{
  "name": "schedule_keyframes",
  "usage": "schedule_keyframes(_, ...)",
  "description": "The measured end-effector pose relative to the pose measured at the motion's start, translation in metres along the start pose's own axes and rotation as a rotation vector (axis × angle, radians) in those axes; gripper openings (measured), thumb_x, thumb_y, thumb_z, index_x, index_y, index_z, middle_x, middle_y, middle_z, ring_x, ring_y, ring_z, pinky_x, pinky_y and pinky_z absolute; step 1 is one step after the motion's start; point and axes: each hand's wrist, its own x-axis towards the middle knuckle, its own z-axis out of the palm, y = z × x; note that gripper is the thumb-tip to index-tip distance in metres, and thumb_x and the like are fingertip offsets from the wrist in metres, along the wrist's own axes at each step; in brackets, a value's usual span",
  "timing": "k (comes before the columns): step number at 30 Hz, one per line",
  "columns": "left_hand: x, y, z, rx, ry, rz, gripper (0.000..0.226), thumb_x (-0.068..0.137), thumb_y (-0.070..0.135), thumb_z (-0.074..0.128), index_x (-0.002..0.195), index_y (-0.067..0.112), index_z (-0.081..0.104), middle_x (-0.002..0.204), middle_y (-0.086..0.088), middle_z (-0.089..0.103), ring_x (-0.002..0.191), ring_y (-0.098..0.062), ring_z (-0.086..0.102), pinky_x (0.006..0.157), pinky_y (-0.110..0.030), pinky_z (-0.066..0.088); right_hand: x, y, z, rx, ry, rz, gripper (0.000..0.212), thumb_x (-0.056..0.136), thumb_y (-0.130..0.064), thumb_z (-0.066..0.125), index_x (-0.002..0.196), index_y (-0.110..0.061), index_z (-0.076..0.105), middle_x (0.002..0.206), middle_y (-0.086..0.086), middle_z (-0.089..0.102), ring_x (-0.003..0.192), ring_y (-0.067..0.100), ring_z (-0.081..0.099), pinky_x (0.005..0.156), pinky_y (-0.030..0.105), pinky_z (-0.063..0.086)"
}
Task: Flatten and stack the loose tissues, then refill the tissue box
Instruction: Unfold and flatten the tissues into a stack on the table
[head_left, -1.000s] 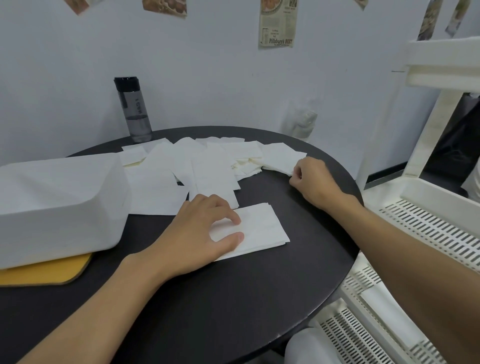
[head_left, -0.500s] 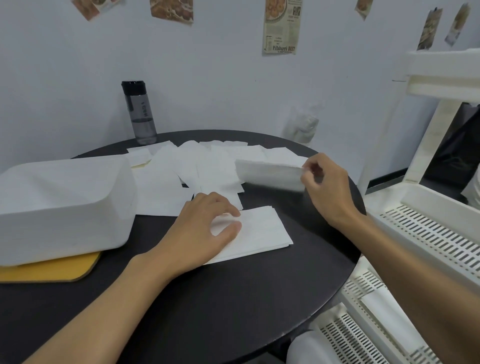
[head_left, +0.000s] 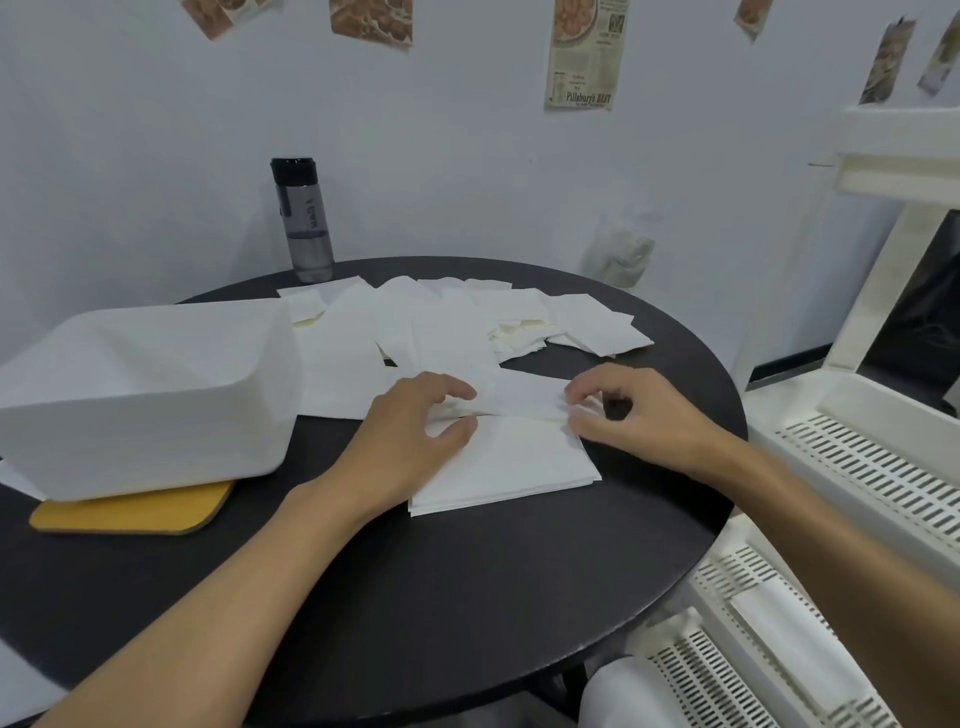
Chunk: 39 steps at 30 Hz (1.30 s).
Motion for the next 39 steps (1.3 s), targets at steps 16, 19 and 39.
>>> schedule_keyframes(16,0.003,-0.003,0.001,-0.091,0.110,0.040,0.056,0.092,0.029,0.070,0.141,0.035,0.042,0.132,0.023,0.047,0.118,0.002,0.048,0.102,-0.024,0.041,0.003,-0.004,-0.006,0.041,0.195,-0.044,0.015,0.098,-0.020,0.060,0.090,-0.030,0.067,0.090,-0.011,0.069,0.085,0.006,0.064,0.078,0.018,0.045)
schedule_keyframes(19,0.006,0.002,-0.004,-0.215,0.219,0.049,0.067,0.089,0.028,0.075,0.146,0.029,0.039,0.136,0.019,0.049,0.119,0.002,0.050,0.095,-0.016,0.041,0.004,-0.015,-0.007,0.104,0.238,-0.090,0.018,0.100,-0.018,0.058,0.087,-0.029,0.063,0.082,-0.008,0.066,0.073,0.003,0.057,0.071,0.015,0.043)
schedule_keyframes(39,-0.002,0.016,-0.021,-0.535,0.290,-0.027,0.052,0.086,0.014,0.077,0.125,0.034,0.049,0.089,-0.005,0.070,0.073,-0.029,0.069,0.067,-0.034,0.056,0.001,-0.045,-0.001,0.529,0.150,0.051,0.044,0.090,0.002,0.067,0.127,-0.017,0.053,0.067,-0.005,0.063,0.071,0.012,0.068,0.073,0.022,0.053)
